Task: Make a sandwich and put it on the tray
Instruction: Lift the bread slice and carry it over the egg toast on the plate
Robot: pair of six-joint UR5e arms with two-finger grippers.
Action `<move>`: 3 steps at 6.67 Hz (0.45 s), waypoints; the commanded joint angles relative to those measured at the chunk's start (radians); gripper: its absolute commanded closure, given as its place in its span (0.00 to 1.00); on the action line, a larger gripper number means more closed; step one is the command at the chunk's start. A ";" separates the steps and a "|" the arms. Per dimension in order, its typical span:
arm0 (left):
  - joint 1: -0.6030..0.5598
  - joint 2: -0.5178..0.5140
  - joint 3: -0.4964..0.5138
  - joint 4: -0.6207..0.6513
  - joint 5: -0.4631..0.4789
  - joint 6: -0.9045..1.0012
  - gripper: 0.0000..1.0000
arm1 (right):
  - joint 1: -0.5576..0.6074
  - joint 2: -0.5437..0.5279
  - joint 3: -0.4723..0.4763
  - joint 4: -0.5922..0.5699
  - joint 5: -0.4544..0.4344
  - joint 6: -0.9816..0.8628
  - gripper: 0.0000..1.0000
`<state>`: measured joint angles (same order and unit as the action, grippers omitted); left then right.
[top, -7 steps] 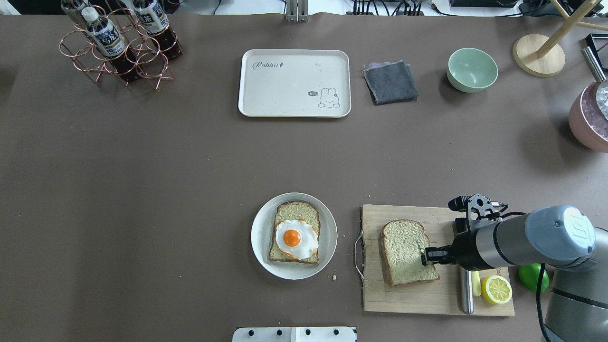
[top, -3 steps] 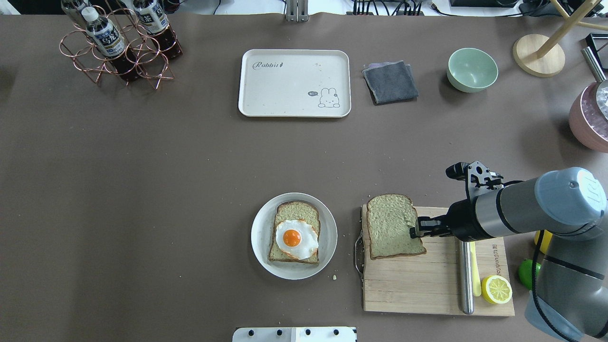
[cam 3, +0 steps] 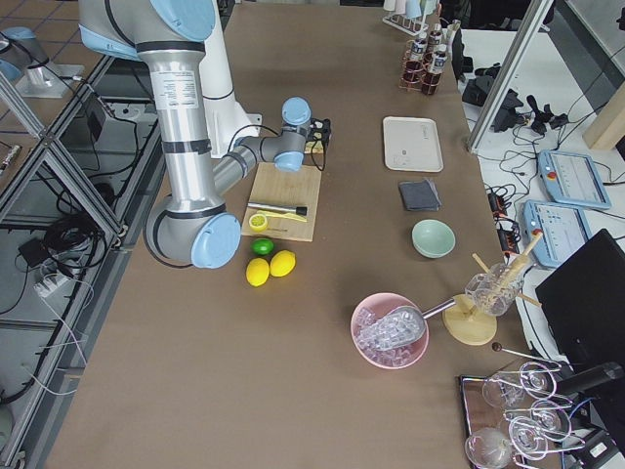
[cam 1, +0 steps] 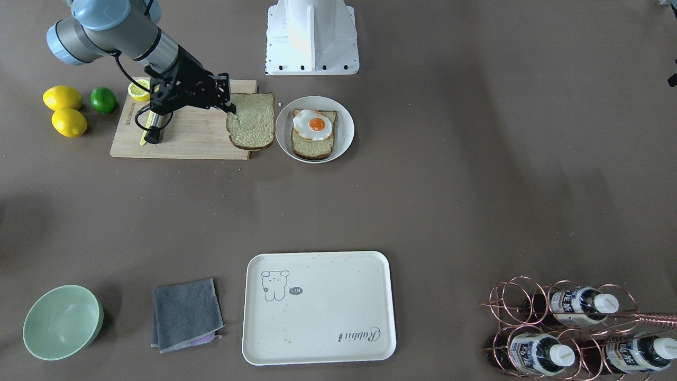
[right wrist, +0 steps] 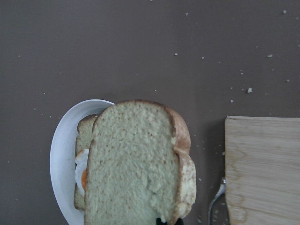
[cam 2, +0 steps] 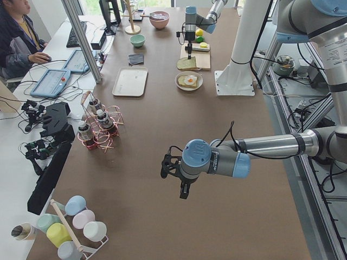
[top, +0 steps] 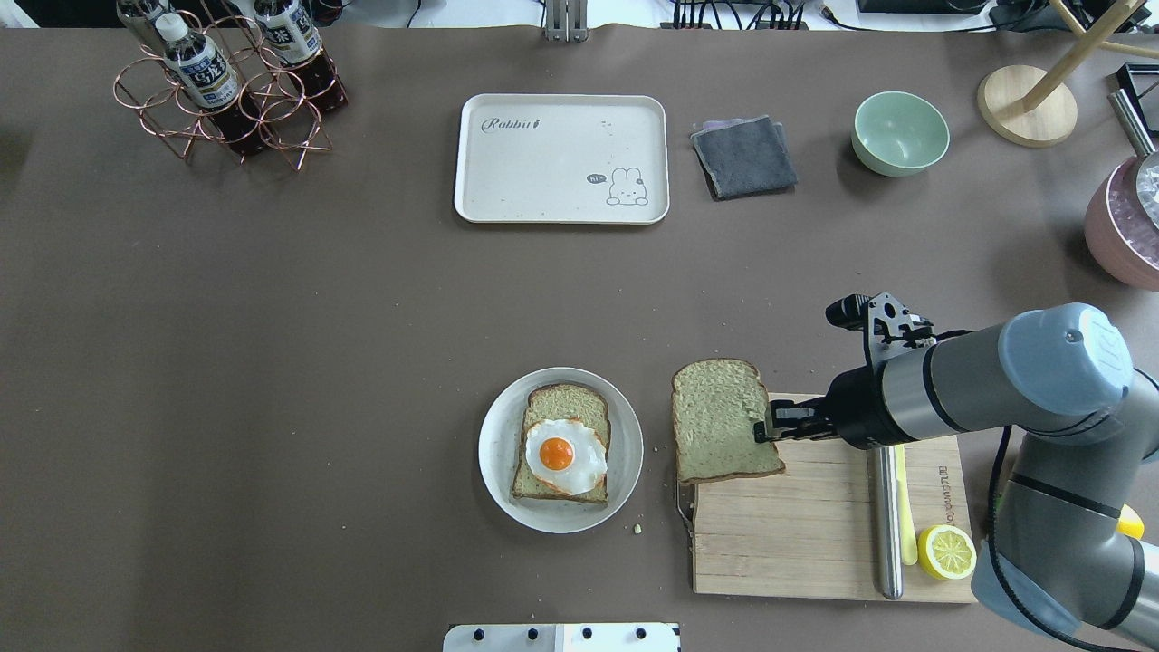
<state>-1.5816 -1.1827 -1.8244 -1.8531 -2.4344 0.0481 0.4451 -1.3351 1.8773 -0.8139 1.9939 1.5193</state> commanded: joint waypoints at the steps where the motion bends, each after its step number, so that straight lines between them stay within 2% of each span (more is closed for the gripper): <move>1: 0.000 0.000 0.000 0.002 0.000 -0.001 0.02 | -0.115 0.076 -0.026 0.001 -0.120 0.116 1.00; 3: 0.000 0.003 0.000 0.000 0.000 0.001 0.02 | -0.172 0.089 -0.027 -0.001 -0.208 0.133 1.00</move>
<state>-1.5815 -1.1818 -1.8239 -1.8527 -2.4344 0.0486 0.3034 -1.2556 1.8517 -0.8142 1.8294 1.6410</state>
